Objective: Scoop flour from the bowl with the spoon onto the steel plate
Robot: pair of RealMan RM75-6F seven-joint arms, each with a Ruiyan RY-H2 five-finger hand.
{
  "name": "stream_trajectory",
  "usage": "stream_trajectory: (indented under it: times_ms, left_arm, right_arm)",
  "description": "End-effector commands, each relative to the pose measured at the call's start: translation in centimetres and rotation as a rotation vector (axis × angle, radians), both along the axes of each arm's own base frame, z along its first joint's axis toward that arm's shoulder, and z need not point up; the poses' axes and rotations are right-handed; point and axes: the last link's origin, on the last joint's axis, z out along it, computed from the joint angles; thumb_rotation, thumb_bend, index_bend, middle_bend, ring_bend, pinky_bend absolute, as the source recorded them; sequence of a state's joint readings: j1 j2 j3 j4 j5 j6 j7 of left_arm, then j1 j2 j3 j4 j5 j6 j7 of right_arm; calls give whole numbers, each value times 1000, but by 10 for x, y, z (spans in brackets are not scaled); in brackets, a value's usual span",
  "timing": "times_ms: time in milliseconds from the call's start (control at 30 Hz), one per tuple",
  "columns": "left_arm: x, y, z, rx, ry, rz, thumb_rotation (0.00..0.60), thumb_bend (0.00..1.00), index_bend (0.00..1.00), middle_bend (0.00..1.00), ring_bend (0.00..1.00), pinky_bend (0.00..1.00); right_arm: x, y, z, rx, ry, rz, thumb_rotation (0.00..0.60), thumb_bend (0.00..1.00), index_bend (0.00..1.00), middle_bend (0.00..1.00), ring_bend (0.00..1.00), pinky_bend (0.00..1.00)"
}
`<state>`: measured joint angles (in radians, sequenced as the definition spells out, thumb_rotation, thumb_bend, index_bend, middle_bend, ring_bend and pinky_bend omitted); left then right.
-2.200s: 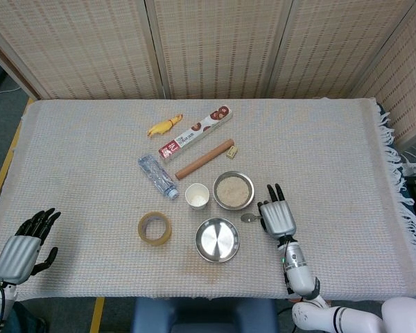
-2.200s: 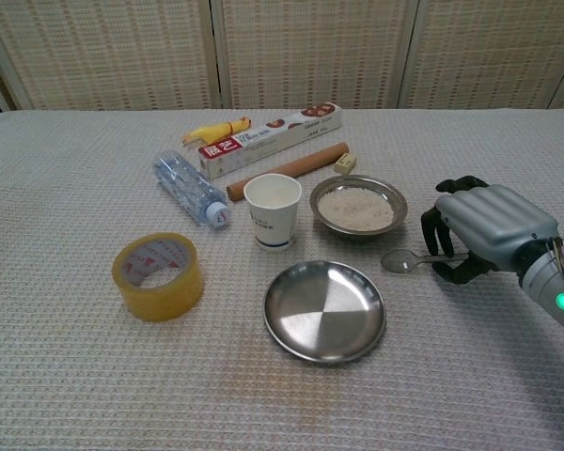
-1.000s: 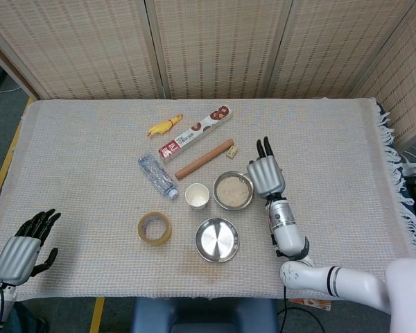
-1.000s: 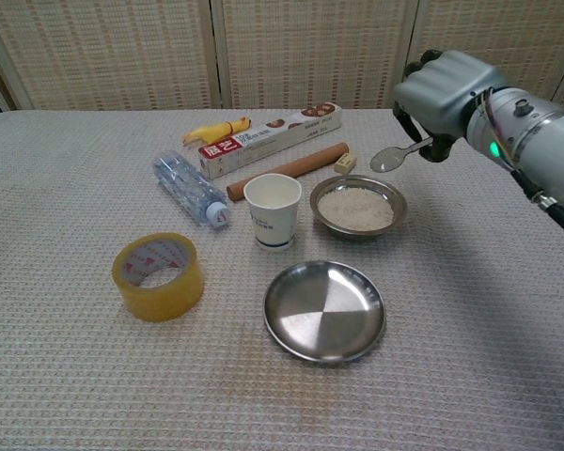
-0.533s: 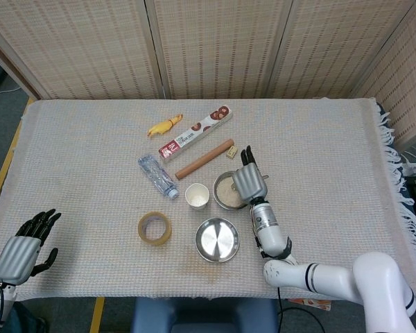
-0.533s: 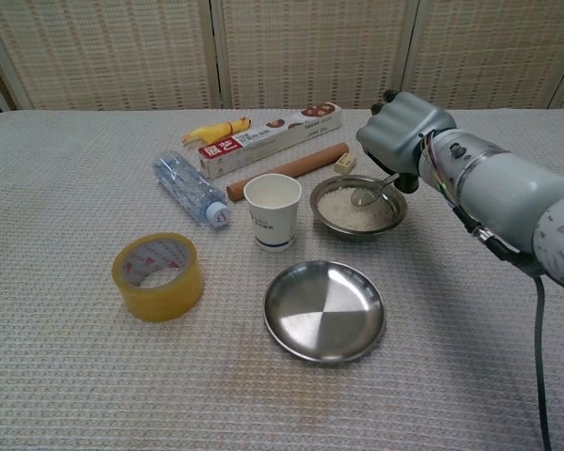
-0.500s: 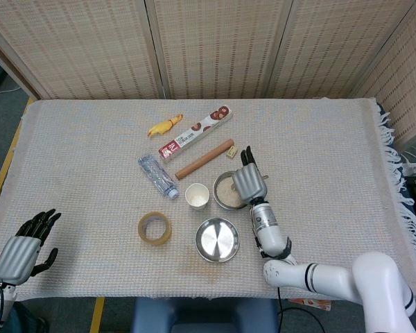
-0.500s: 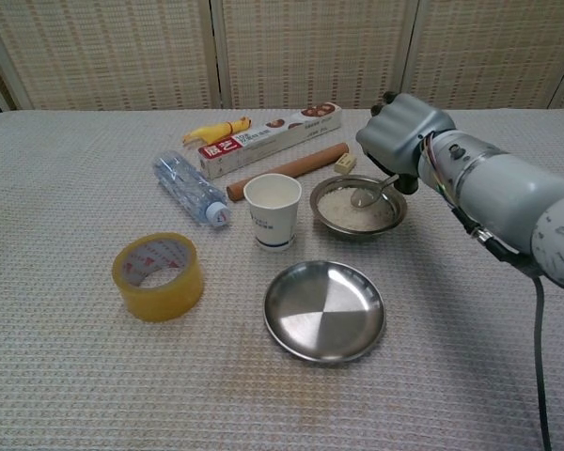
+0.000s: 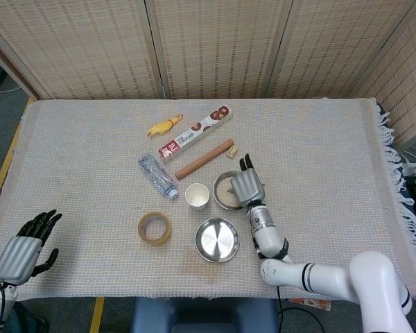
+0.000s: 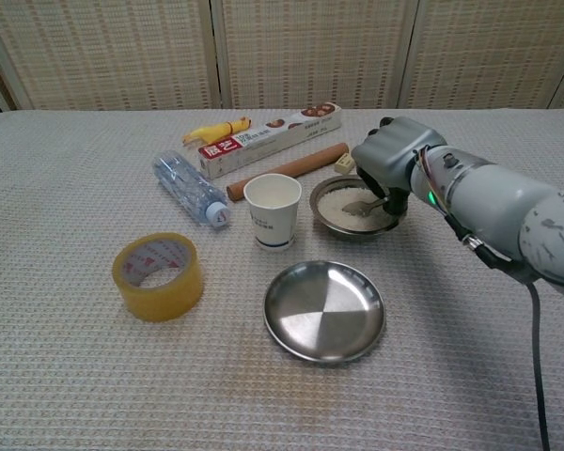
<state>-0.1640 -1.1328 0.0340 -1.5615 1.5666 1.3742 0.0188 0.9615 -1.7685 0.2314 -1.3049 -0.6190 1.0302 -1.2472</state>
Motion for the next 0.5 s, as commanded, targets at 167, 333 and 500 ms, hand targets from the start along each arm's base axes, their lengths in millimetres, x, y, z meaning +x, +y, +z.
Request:
stream_trajectory:
  times_ms: [167,333,500]
  left_arm:
    - [0,0,0,2,2,2,600,448,0,0,41,162]
    - [-1,1,-1,0,4,5,600,448,0,0,41,162]
    - [-1,2,-1,-1,7,7,600,448,0,0,40,162]
  right_arm:
    - [5,-2,5,24,-117,-54,600,383,954,581,68,0]
    - [2,-4,15,9,-150,-70,600,384,955,581,68,0]
    - [-7,-5,22,11,-221,-127,600,384,955,583,68,0]
